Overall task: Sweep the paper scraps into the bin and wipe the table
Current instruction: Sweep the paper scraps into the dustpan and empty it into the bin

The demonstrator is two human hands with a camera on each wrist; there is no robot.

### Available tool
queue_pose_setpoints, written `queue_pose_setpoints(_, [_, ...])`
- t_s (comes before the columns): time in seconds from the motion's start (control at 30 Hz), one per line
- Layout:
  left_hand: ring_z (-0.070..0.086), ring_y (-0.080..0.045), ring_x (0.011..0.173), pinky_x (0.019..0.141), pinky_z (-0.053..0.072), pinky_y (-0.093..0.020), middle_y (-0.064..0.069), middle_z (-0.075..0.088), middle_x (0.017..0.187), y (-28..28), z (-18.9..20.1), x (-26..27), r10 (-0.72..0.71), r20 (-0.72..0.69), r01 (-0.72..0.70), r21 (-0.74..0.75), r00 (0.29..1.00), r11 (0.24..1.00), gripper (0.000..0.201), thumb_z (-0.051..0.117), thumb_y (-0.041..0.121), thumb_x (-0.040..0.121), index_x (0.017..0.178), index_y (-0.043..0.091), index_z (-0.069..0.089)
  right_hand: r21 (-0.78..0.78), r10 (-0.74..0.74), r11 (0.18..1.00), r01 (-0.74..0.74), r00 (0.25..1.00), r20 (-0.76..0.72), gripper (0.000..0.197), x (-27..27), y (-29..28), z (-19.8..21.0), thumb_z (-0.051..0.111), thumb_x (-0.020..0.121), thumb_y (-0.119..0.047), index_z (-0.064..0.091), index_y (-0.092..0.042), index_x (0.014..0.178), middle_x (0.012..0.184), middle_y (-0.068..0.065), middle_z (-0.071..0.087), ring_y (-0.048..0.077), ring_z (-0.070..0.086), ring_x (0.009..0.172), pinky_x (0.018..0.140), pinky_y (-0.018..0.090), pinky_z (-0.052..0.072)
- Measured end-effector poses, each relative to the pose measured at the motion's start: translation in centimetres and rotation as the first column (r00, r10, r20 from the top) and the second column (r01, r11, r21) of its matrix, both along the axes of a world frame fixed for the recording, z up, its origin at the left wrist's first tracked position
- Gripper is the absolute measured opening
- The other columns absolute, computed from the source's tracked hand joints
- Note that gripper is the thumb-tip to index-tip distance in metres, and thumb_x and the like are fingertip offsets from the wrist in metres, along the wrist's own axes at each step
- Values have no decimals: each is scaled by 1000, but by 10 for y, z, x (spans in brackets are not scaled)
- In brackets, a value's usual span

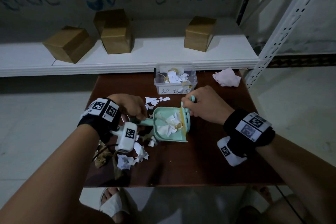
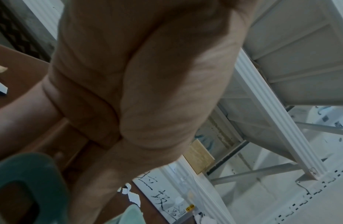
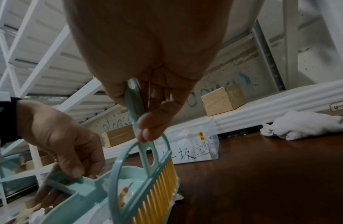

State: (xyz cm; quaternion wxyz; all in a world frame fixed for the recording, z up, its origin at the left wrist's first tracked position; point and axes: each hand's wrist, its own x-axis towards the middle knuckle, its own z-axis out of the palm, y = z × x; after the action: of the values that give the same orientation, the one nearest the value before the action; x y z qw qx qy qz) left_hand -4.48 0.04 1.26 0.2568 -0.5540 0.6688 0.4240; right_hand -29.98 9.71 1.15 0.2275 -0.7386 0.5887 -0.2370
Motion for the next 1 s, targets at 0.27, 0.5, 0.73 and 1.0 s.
queue_pose_setpoints(0.27, [70,-35,110,64,64,-32,-8,68,100,3,-4,-3,-28,-5,28,-26,1000,999,20,57,13,104,119,3,66,-61,0,998,1,1000,17,42,-8,-1,7,55,99,-28,68,3,73,61,10,67,18,67,54,59,44,54])
queue_pose_setpoints(0.5, [77,-23,80,68,65,-40,-8,77,90,2,-6,0,92,-95,-93,-13,991,996,13,53,8,105,109,3,64,-72,-116,989,130,979,168,34,-21,-3,16,56,102,-22,75,-7,77,66,-7,71,9,72,59,61,47,62])
queue_pose_setpoints(0.73, [72,-44,104,89,57,-64,-29,74,107,0,-7,0,188,-201,-188,21,961,982,9,53,7,105,105,10,61,-157,-236,945,287,930,281,36,-27,-7,20,55,105,-28,75,-11,80,70,-3,73,11,73,59,63,45,63])
queue_pose_setpoints(1.0, [75,-31,82,68,62,-45,-26,76,100,-1,-5,-3,208,-288,-210,25,935,977,12,46,6,108,109,2,57,-226,-255,923,312,935,246,37,-26,-5,26,52,106,-27,75,-12,81,69,-7,70,8,71,62,64,46,62])
